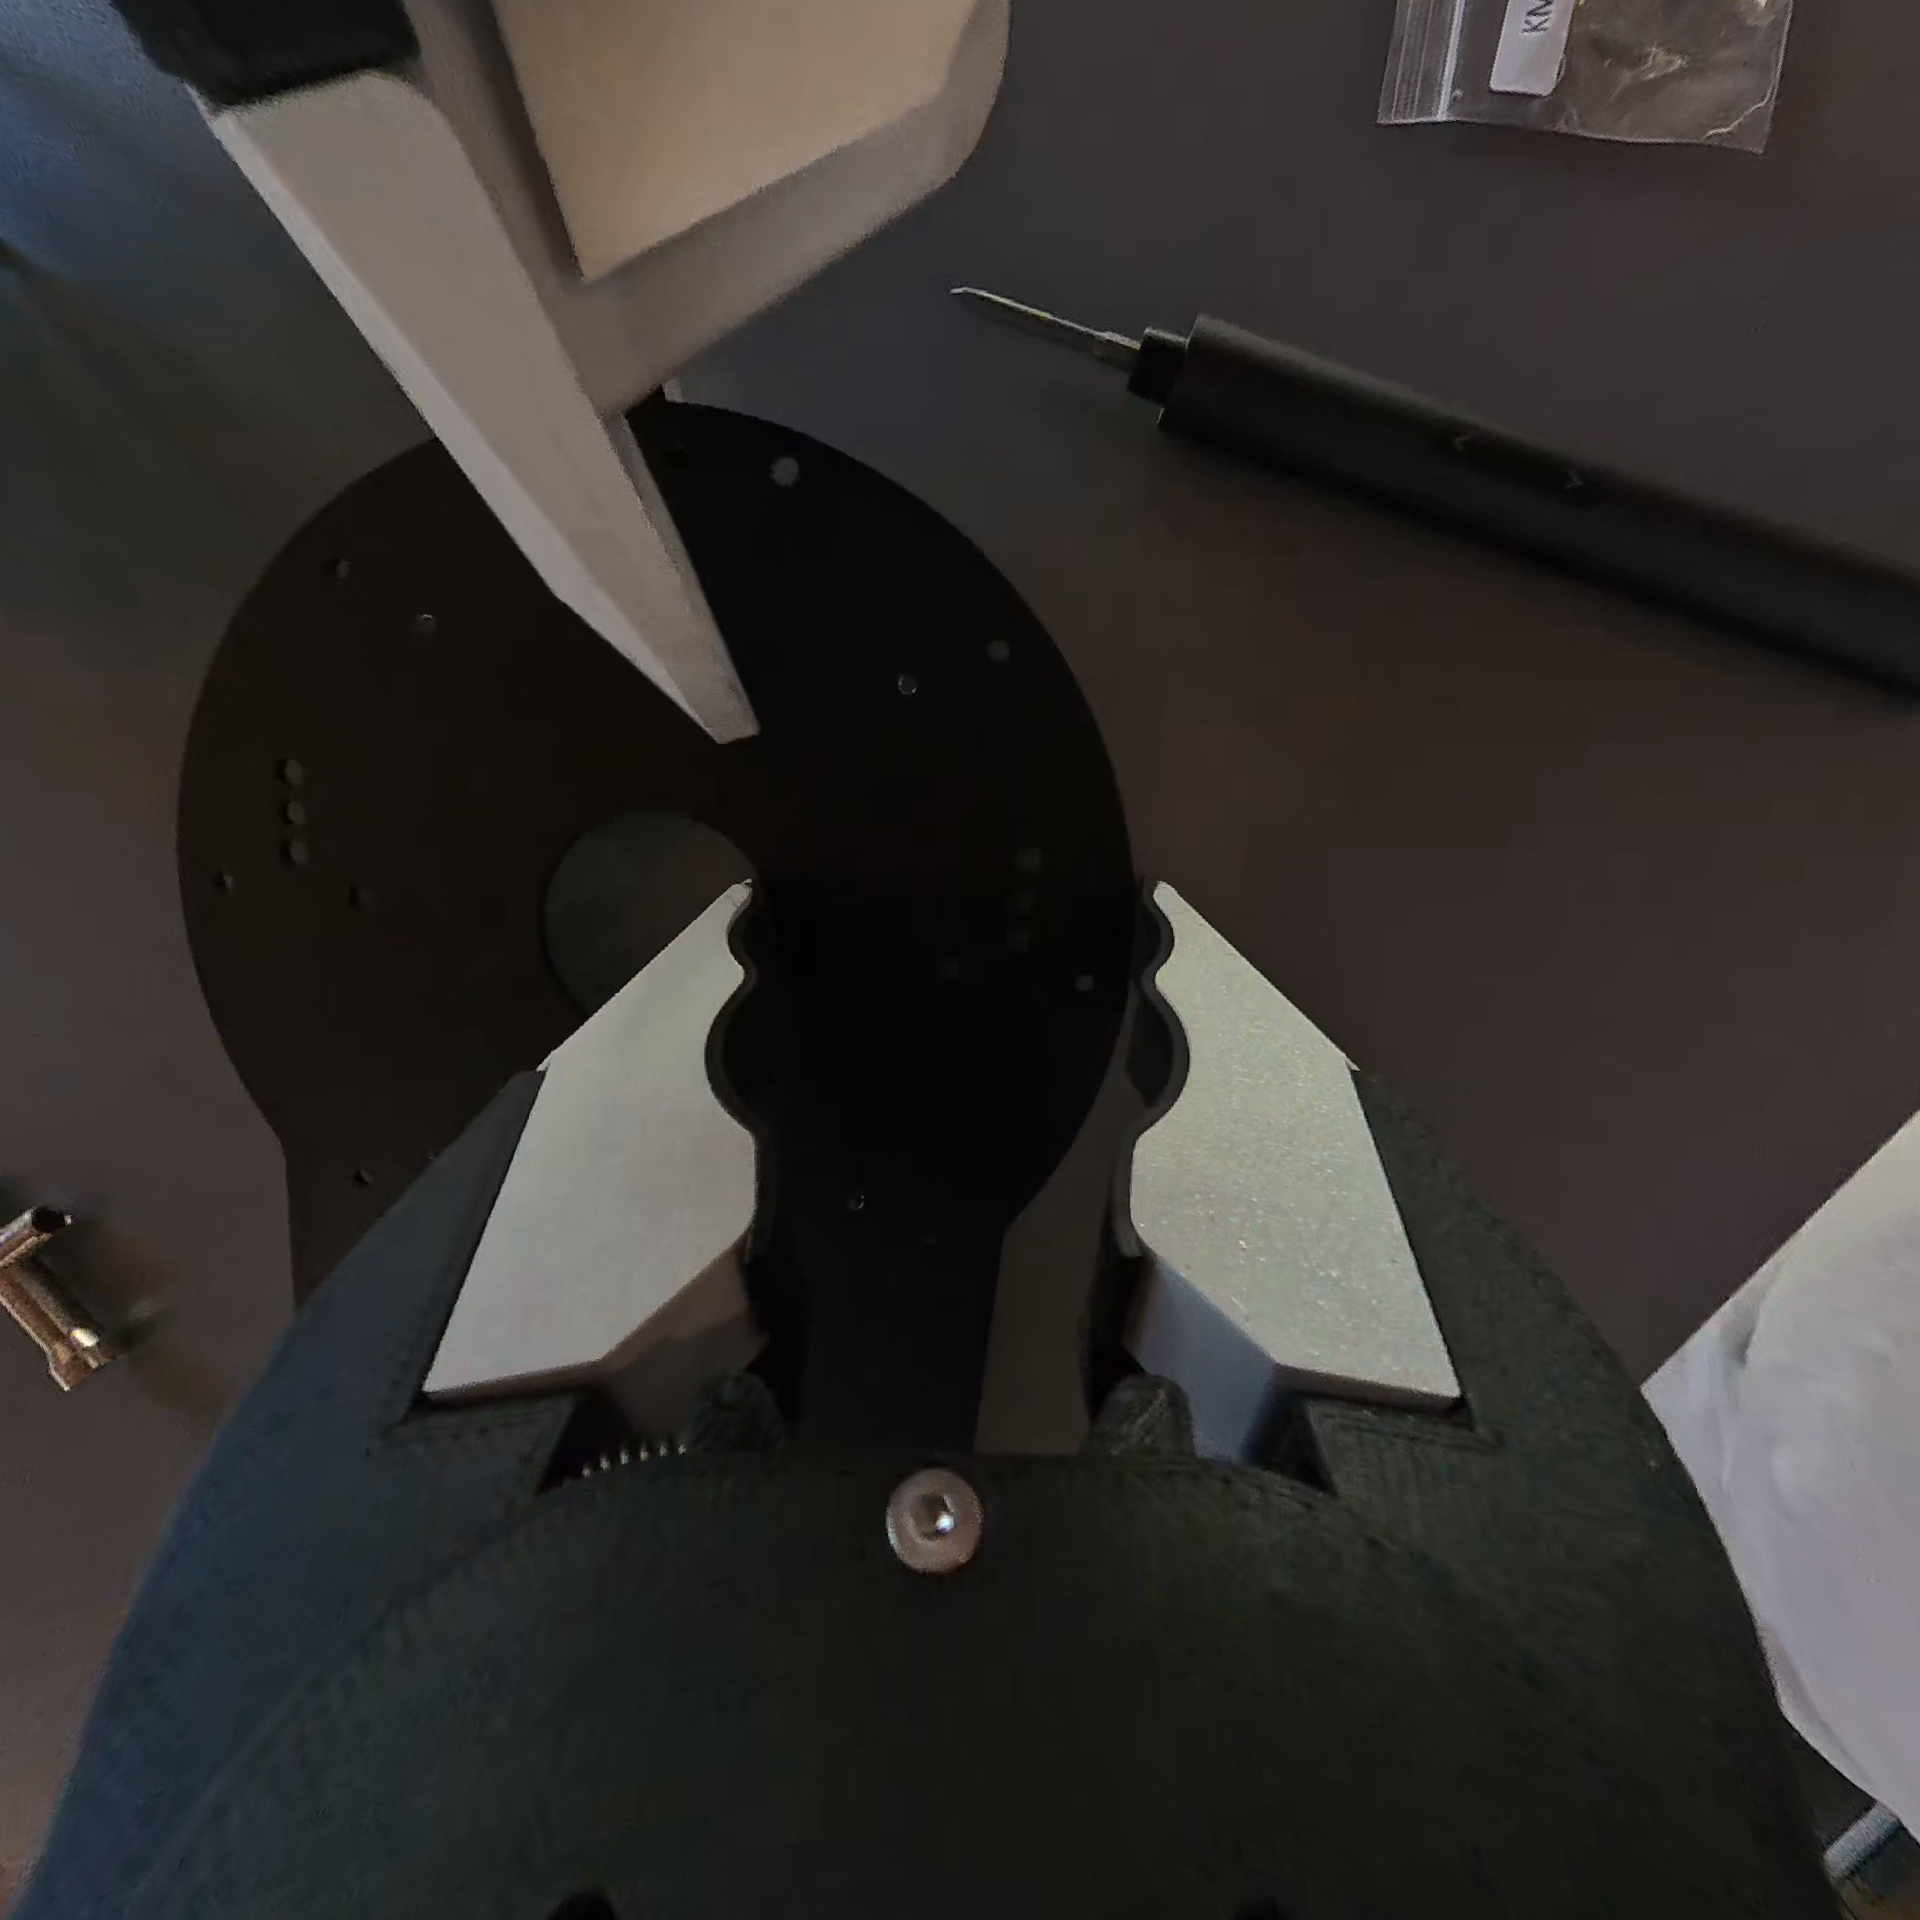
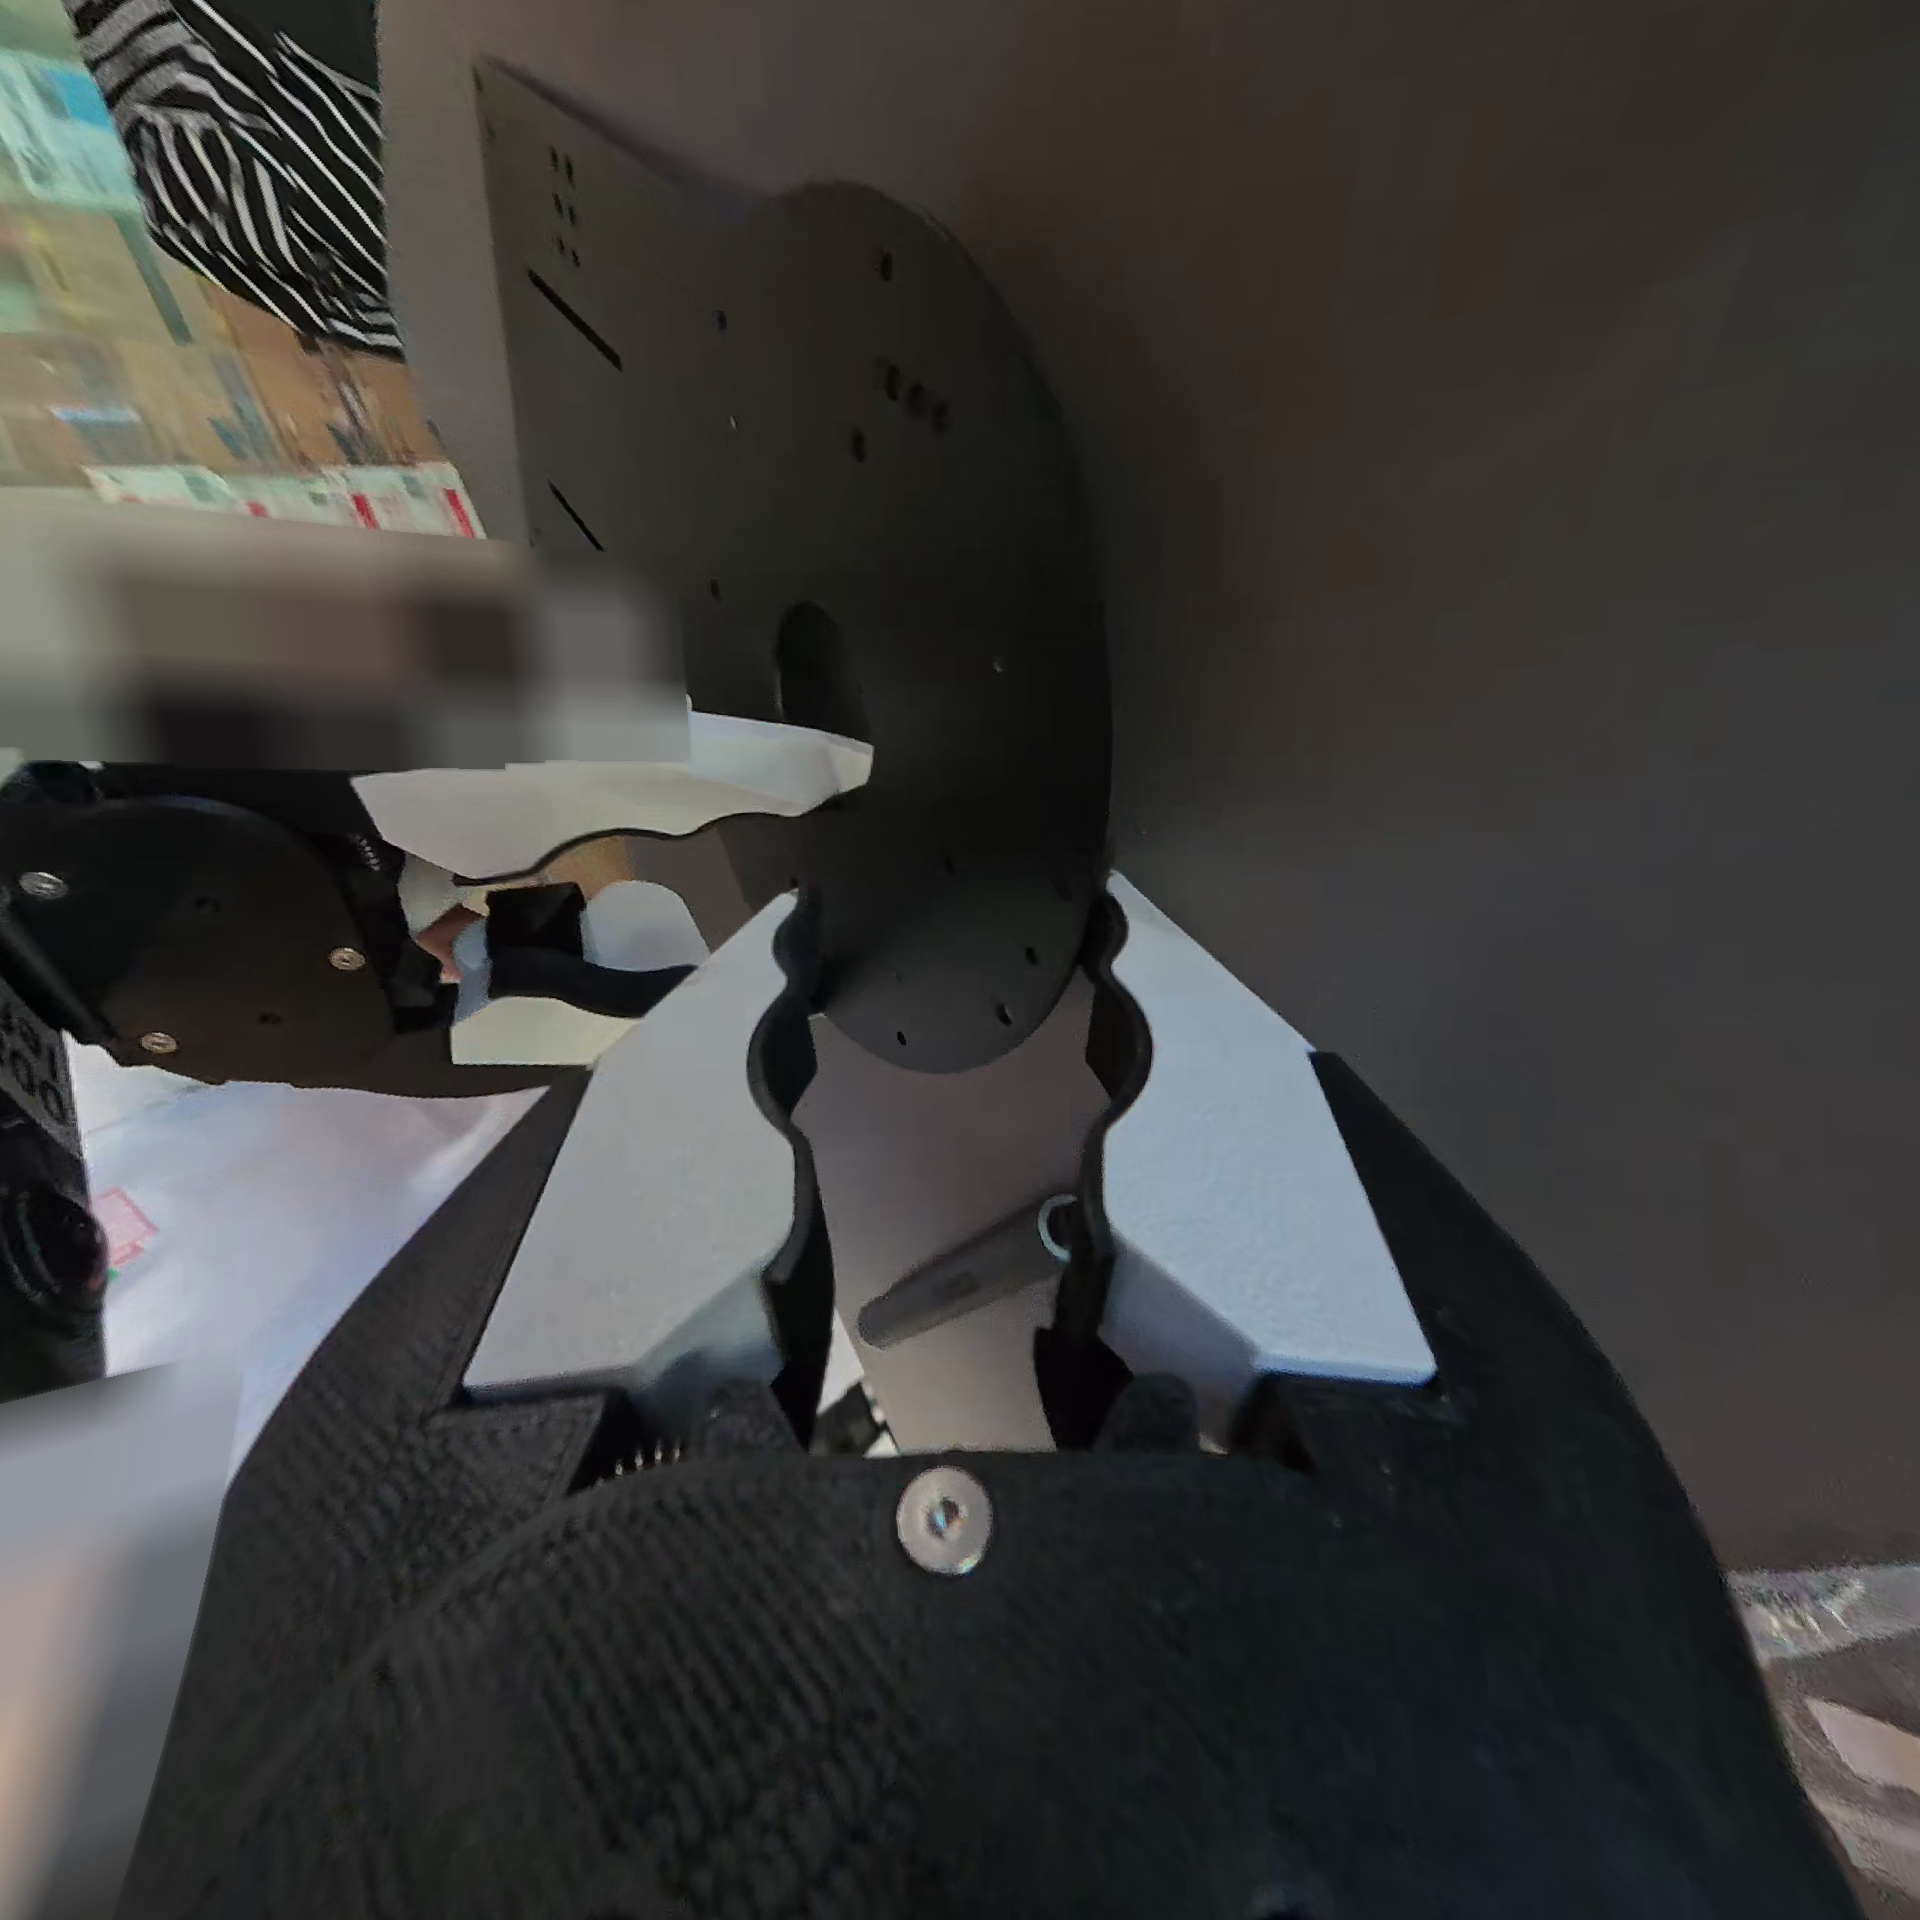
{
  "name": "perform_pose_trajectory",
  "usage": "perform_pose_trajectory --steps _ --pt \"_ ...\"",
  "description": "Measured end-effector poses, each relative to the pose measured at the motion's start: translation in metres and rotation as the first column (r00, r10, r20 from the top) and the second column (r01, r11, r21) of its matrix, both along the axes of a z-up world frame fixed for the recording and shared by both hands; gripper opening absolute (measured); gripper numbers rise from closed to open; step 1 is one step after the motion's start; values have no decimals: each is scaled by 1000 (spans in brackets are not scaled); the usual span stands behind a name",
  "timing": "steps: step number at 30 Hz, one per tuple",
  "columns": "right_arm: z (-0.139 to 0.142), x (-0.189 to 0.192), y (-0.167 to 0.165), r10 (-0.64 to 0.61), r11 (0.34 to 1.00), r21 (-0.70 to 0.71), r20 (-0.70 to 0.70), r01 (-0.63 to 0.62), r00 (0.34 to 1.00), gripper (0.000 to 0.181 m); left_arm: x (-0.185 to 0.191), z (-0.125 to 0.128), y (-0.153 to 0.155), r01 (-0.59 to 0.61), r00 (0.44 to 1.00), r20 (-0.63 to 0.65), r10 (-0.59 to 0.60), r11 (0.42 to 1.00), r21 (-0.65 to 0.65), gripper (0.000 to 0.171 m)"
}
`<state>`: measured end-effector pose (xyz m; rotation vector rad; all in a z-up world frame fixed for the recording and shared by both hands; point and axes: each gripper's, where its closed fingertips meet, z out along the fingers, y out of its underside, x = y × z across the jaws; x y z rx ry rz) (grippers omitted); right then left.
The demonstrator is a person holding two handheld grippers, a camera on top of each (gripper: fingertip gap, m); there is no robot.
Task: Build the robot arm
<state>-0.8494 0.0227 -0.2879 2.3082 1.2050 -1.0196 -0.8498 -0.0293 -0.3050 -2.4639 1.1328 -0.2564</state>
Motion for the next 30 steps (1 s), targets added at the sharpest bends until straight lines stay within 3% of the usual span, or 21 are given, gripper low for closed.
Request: perform_pose_trajectory --steps 4,7,9,15,19,24,27,30 --pt "0 13 -1 81 993 84 75 -87 994 61 0 0 -4 -14 1000 23 14 1000 0 68" --pt "-2 27 9 72 982 161 160 -98 985 61 1 1 -4 -30 998 52 30 999 -12 68" --pt "1 31 11 67 971 220 145 -98 987 61 1 1 -4 -28 999 45 28 1000 -11 68" --pt "35 33 13 -94 922 362 -134 137 987 60 1 -1 -5 -34 999 -19 34 999 -10 67" --pt "55 44 -2 -191 880 365 -314 304 930 58 0 0 -5 -44 998 -51 42 998 -38 60" --pt "69 55 -37 -223 826 378 -464 419 857 58 1 1 -3 -52 998 -36 50 997 -50 59" --pt "77 58 -54 -200 763 431 -550 481 811 58 6 10 0 -83 991 100 84 996 -20 60" --pt "91 54 -70 -142 651 511 -645 562 751 58 6 63 2 -171 905 410 115 980 102 57"
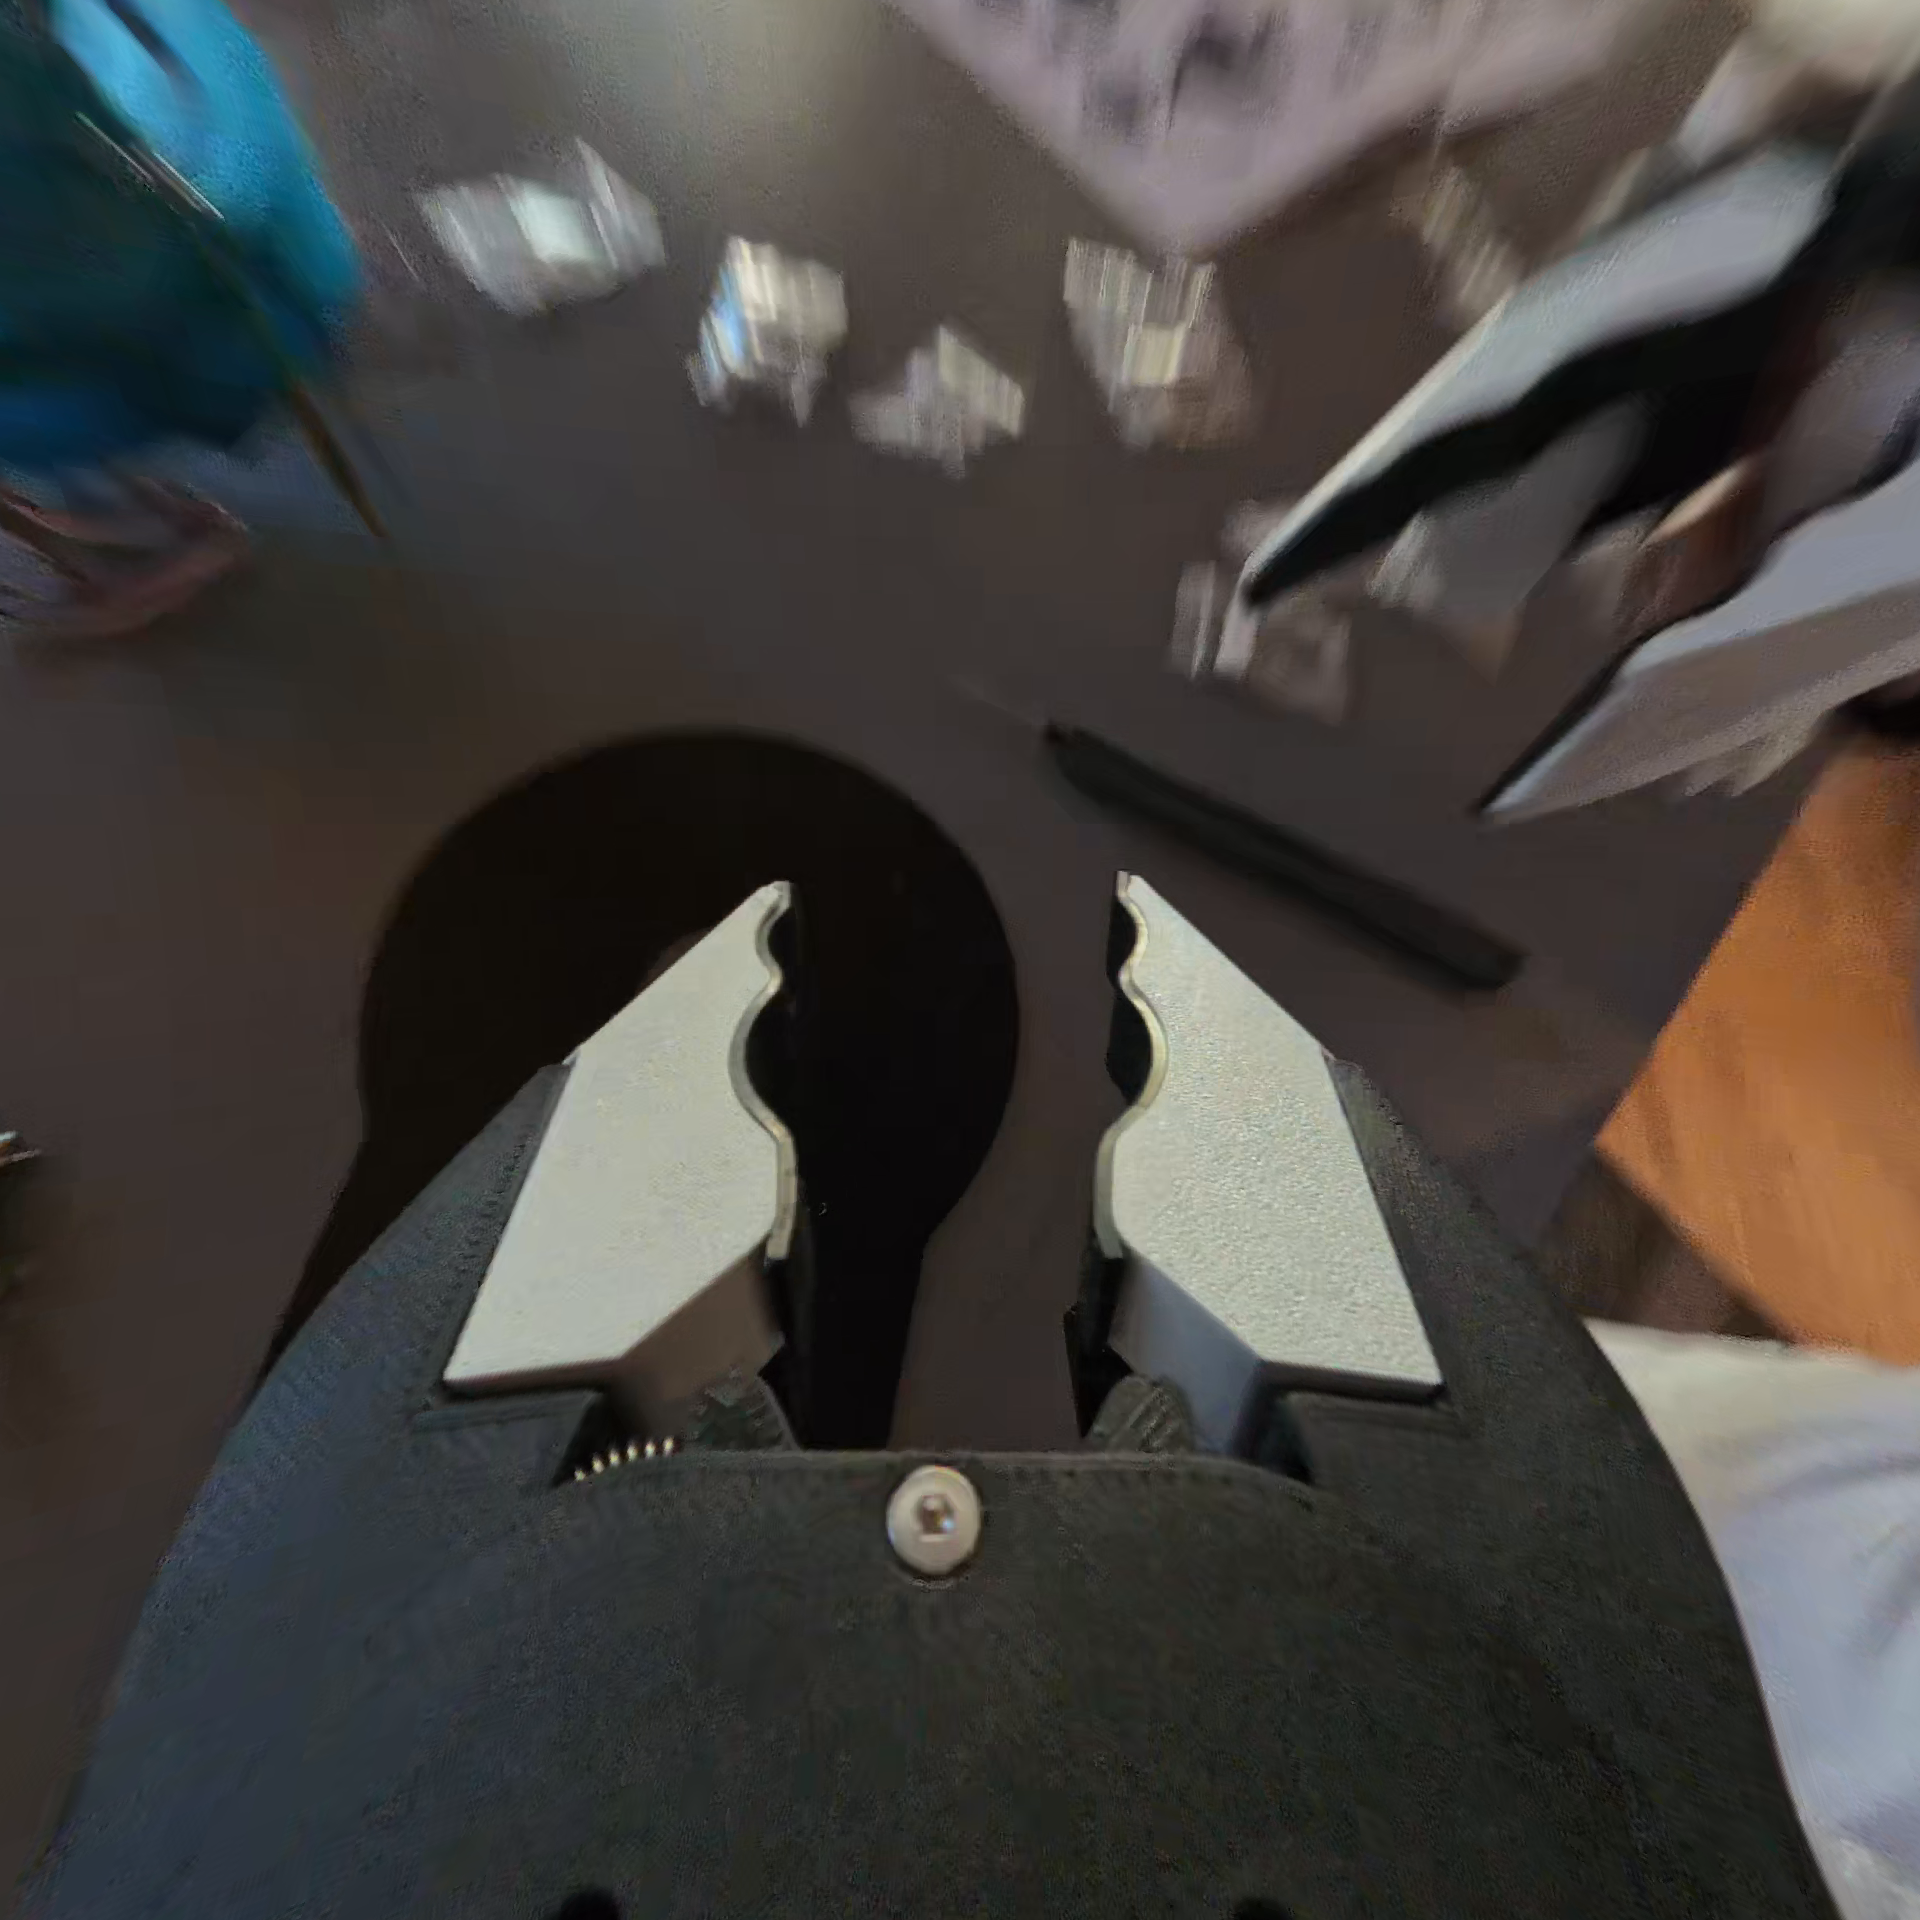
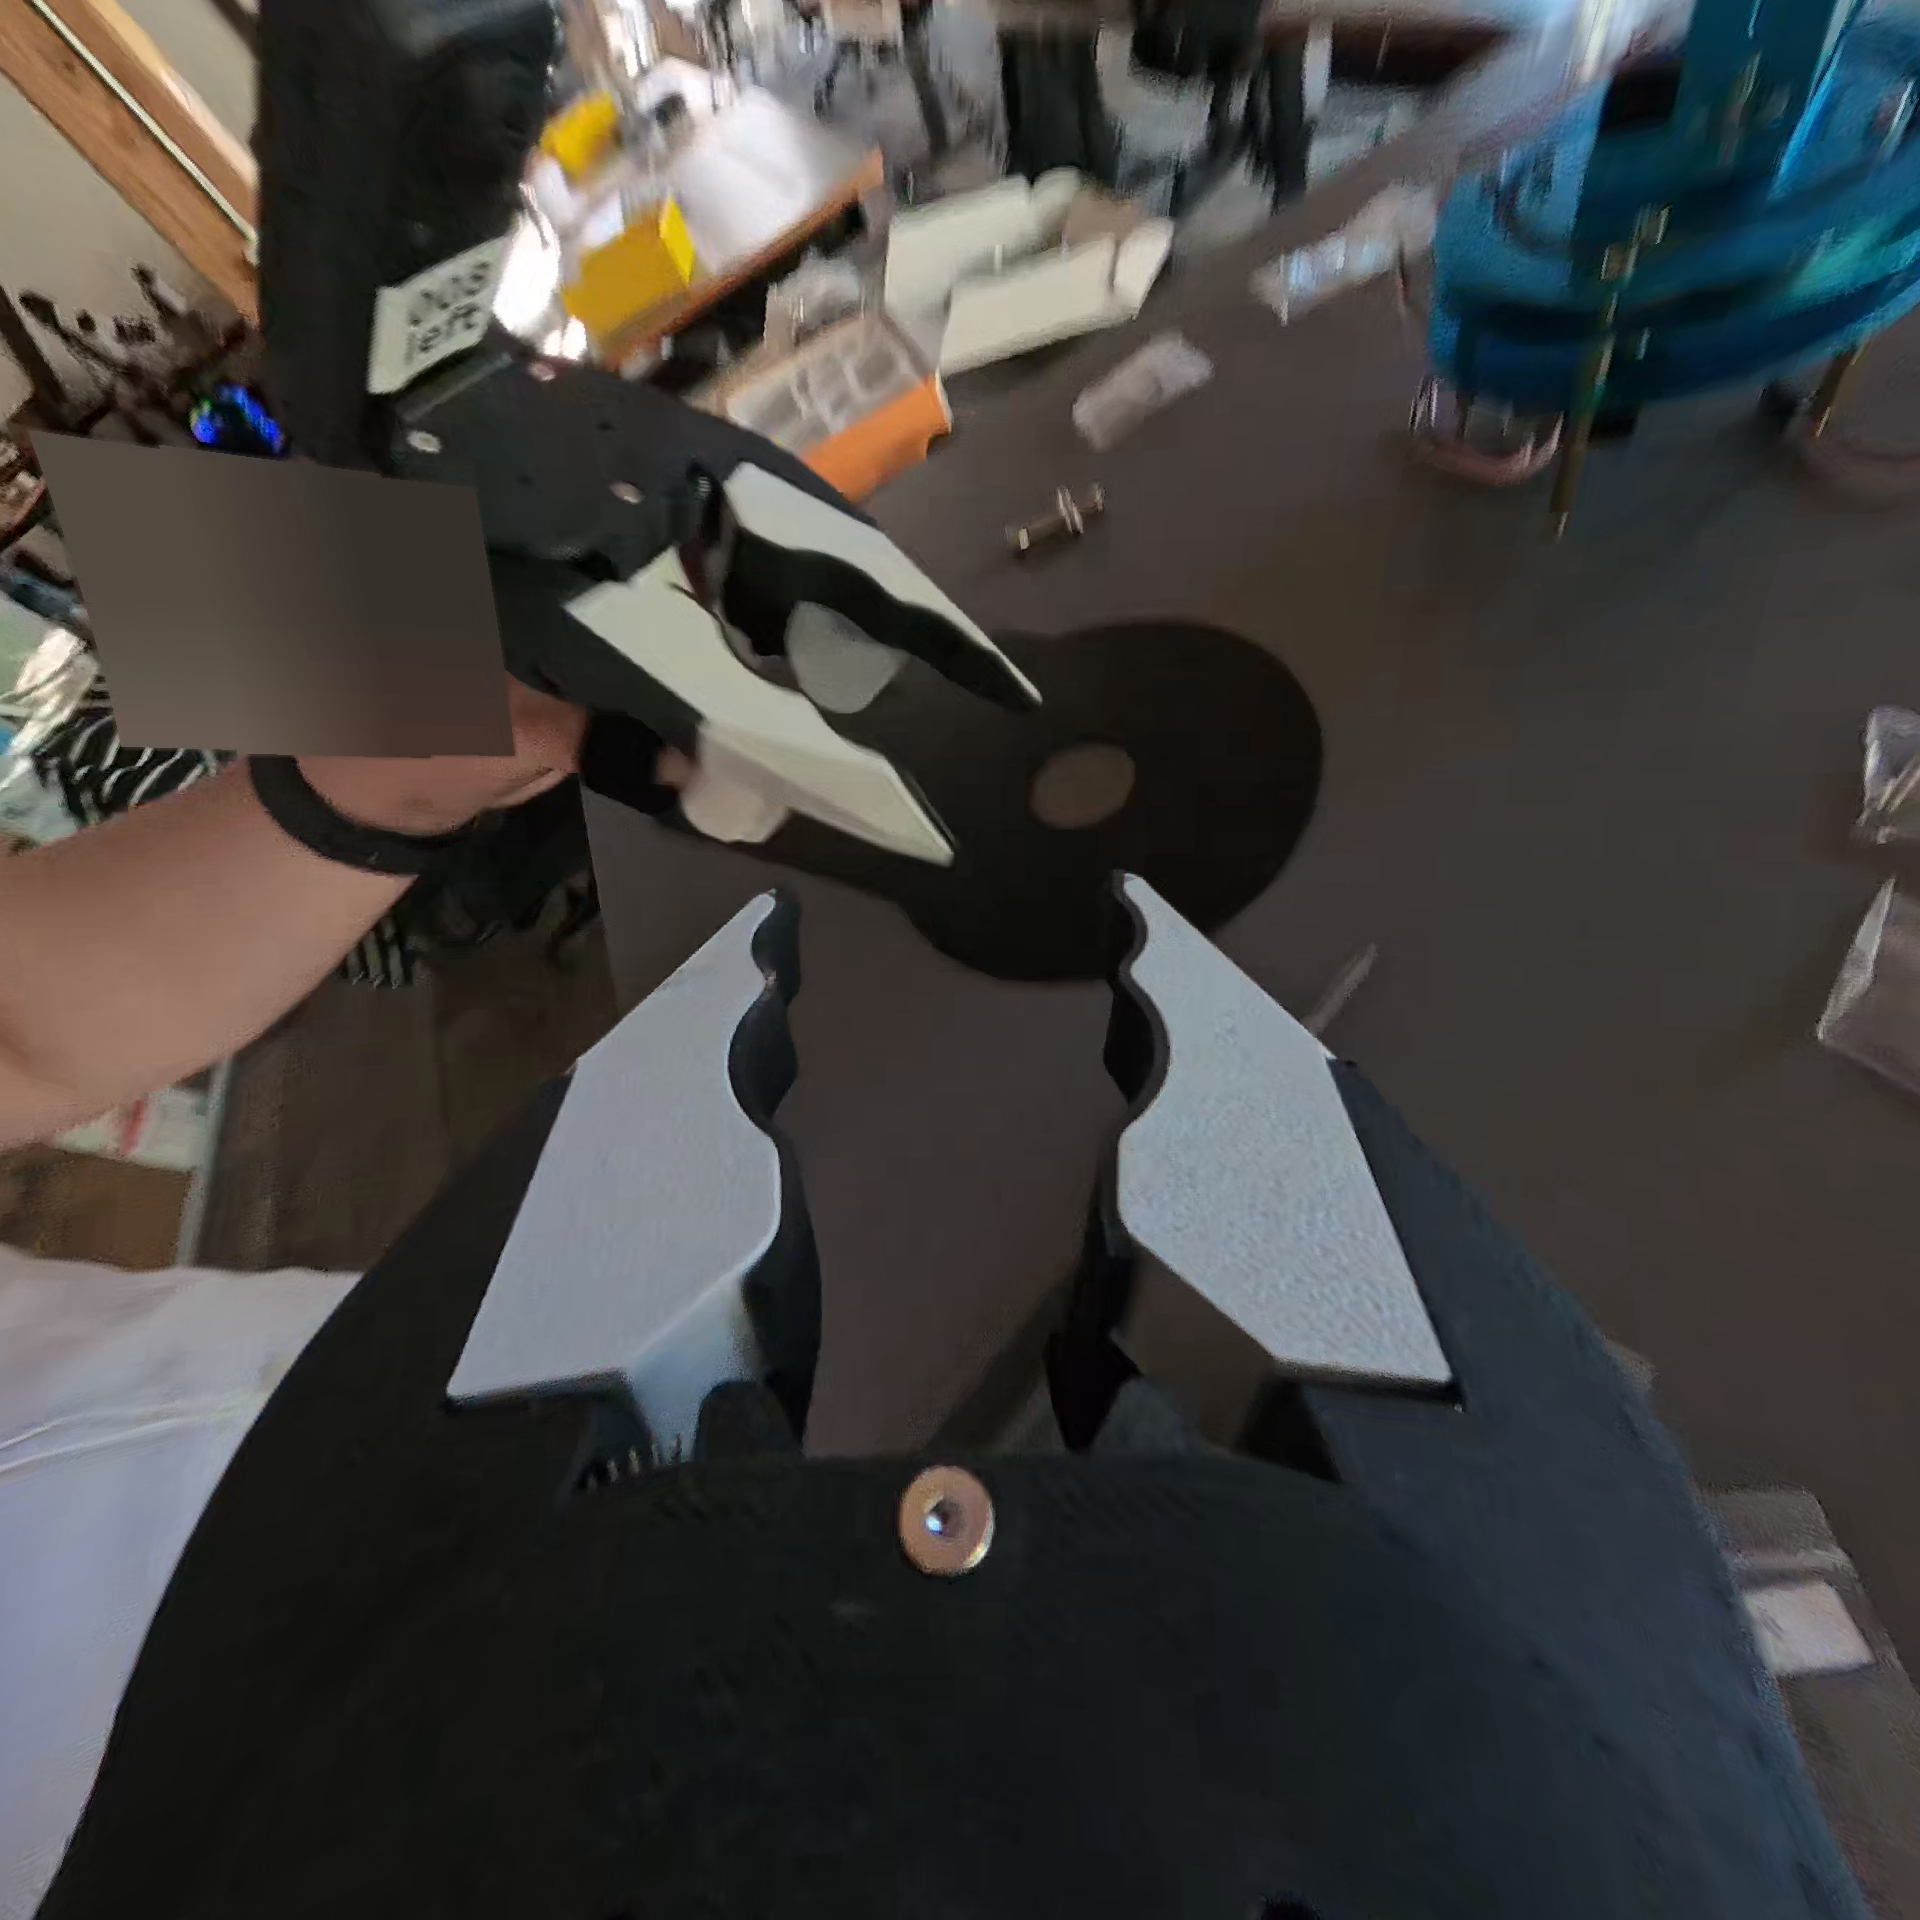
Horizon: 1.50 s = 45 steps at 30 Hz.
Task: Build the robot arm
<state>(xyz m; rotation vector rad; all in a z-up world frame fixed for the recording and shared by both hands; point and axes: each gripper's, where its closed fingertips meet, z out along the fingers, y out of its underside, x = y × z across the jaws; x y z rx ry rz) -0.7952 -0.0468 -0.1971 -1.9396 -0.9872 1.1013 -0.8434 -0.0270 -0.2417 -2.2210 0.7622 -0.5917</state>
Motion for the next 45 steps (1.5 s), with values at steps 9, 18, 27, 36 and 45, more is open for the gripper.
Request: perform_pose_trajectory --steps 9,18,27,36,45 --pt "36 -212 -163 383 915 197 -157 -352 910 46 -258 77 -147 -522 831 399 389 793 315 49" --pt "-52 -516 -230 343 909 265 -37 -322 938 33 -600 -67 -323 -810 584 137 800 584 51 65" --pt "-244 -678 -63 -73 932 354 387 -75 919 35 -789 -169 -237 -757 645 -172 744 653 -17 64" --pt "-390 -777 115 13 951 269 450 -150 893 41 -895 -324 -58 -711 702 -314 639 655 -258 74" --pt "-453 -801 162 24 959 224 542 -171 840 38 -939 -408 1 -684 728 -327 603 610 -399 64"
